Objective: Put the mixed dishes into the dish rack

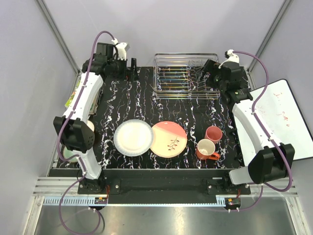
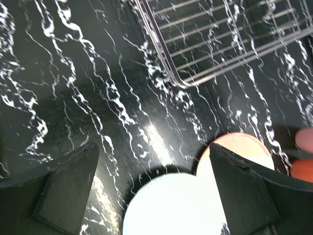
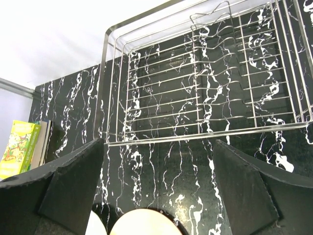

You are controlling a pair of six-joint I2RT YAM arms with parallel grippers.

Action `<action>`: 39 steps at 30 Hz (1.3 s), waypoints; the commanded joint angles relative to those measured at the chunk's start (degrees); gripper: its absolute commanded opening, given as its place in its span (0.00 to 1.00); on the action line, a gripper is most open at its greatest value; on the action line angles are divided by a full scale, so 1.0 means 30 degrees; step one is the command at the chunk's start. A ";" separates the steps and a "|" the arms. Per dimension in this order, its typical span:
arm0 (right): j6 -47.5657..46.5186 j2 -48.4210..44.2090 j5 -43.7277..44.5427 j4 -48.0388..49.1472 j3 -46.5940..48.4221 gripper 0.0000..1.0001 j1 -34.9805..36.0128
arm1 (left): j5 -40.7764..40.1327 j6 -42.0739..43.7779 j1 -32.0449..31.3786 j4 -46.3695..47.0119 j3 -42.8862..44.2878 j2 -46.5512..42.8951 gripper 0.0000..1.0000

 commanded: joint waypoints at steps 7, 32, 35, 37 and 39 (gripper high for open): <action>-0.0557 -0.2034 0.2327 0.2417 -0.2673 1.00 0.0187 | -0.2281 -0.1822 -0.1574 0.3203 0.4307 0.4928 0.99; -0.0881 -0.4088 0.2709 0.3563 -0.4844 1.00 0.0216 | -0.5123 -0.1999 -0.3481 0.8008 0.1069 0.8336 0.99; -0.0706 -0.3854 0.2680 0.3563 -0.4903 1.00 0.0216 | -0.5738 -0.1677 -0.3276 0.8915 -0.0777 0.7515 0.94; -0.0646 -0.3707 0.2621 0.3563 -0.4874 1.00 0.0216 | -0.5886 -0.1706 -0.3041 0.9153 -0.1804 0.7249 0.90; -0.0529 -0.3649 0.2563 0.3563 -0.4845 1.00 0.0216 | -0.5915 -0.1590 -0.2866 0.9184 -0.2448 0.6868 0.89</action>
